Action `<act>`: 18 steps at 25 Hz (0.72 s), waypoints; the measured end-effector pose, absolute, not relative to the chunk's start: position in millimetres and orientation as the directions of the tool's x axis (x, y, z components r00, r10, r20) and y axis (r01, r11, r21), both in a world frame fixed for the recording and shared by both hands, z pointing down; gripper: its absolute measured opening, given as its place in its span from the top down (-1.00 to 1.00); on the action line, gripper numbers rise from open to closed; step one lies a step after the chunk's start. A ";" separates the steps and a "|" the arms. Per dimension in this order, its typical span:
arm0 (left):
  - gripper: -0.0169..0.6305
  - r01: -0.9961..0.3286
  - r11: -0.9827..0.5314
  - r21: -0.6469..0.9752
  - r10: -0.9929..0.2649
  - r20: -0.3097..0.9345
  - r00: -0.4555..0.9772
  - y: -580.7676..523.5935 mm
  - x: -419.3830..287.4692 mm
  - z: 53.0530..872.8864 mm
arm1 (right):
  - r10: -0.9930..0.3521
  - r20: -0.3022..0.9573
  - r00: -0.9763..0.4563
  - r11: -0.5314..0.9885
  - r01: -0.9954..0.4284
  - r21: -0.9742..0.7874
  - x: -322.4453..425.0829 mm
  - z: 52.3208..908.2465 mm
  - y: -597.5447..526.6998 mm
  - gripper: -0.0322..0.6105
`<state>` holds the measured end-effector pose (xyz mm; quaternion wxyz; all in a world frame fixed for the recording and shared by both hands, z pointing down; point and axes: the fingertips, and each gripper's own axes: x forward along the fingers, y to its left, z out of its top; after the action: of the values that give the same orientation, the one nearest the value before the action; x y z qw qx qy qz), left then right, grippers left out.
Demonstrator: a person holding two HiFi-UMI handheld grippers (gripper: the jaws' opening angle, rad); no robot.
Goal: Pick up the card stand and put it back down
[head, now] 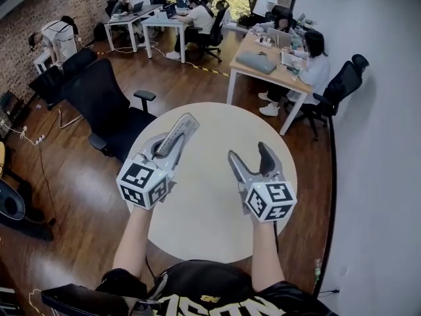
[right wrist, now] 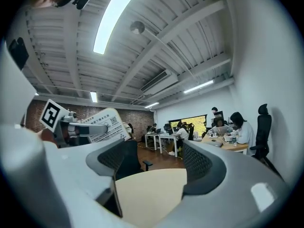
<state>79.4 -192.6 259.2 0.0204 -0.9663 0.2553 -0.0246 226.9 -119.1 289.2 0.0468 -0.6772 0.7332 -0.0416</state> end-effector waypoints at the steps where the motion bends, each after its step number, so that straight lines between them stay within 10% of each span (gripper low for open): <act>1: 0.90 -0.532 -0.845 -0.063 -0.534 0.017 0.846 -191.1 73.2 258.9 | -0.999 -0.014 -0.048 0.049 -0.991 -0.121 228.0 289.1 -120.0 -0.31; 18: 0.90 -0.706 -0.706 -0.058 -0.702 -0.072 0.708 -182.2 35.6 287.8 | -0.999 -0.026 -0.043 0.044 -0.997 -0.063 197.6 284.4 -134.8 -0.31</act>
<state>35.6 -182.2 287.8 0.0407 -0.9233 0.3814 0.0222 197.6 -134.8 284.4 0.0314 -0.6911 0.7219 -0.0139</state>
